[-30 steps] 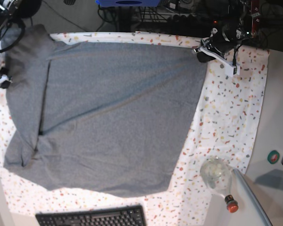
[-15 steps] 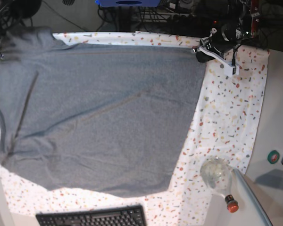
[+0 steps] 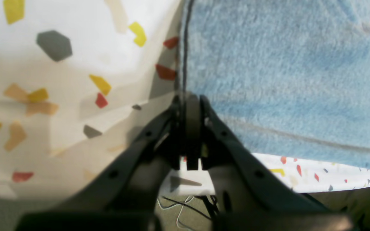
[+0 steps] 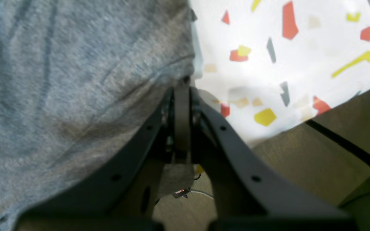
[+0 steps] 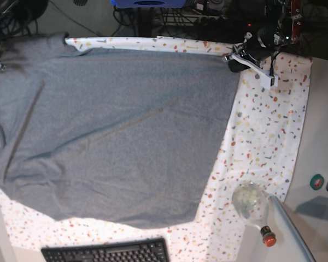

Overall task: Layout the t-shirt on the table in an organized manner, then fold the t-shirt properly
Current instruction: 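Hold the shirt corners and pull them apart to smooth it flat, then fold the shirt edge held by the left gripper over onto the shirt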

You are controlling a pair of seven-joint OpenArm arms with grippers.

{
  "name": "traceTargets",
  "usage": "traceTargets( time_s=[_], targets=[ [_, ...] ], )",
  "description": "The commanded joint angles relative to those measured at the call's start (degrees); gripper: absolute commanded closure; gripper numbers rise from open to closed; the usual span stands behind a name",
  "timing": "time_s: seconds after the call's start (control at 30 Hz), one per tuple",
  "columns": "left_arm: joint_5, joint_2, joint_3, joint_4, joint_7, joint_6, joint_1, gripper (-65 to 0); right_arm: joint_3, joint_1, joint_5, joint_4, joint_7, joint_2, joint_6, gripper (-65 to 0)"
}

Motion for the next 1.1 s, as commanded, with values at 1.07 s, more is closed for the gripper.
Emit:
traceTargets(
  time_s=[1.07],
  targets=[
    [-0.7, -0.1, -3.6, 25.4, -0.5, -0.3, 15.2, 0.0, 6.5, -2.1, 0.6, 25.2, -5.3, -1.9, -0.4, 0.0]
  ],
)
